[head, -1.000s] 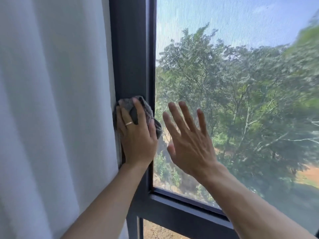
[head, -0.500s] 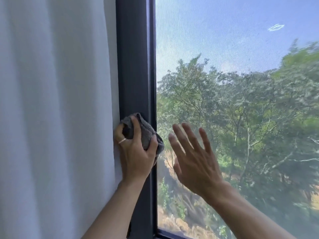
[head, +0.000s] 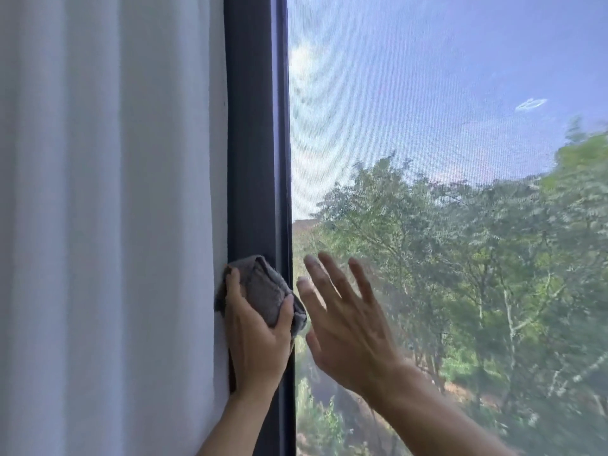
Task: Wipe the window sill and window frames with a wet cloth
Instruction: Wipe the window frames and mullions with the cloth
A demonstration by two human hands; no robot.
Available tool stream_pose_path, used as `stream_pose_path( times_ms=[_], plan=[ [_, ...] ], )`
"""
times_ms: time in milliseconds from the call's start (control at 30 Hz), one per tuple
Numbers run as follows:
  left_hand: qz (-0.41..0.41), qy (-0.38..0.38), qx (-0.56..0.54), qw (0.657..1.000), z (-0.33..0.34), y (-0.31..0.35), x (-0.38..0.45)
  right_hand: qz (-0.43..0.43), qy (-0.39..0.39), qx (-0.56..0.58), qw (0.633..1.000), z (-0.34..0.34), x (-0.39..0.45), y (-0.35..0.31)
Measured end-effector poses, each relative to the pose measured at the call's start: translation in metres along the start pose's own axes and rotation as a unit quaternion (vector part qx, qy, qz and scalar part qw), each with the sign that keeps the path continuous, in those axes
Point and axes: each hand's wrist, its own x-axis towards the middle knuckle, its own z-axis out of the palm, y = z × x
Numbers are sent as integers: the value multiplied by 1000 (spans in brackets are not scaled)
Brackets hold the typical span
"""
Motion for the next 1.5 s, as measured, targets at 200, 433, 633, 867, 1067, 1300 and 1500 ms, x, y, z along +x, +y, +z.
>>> stream_pose_path(
  times_ms=[200,433,633,867,1067,1300,1500],
  plan=[
    [52,43,109,992,18,27,70,20,29,-17,999,-19,51,21],
    [83,42,169,981,16,20,65,47,22,-35,998,-22,78,38],
    [106,53,155,981,27,59,153,61,58,-25,996,-29,121,43],
    [160,9,157,975,14,48,152,45,29,-29,998,-28,122,53],
    [145,34,145,978,26,79,203,48,59,-81,994,-39,139,77],
    [180,4,167,969,21,74,210,41,59,-88,994,-45,145,84],
    [172,14,137,975,26,89,230,54,53,-61,995,-47,149,96]
  ],
)
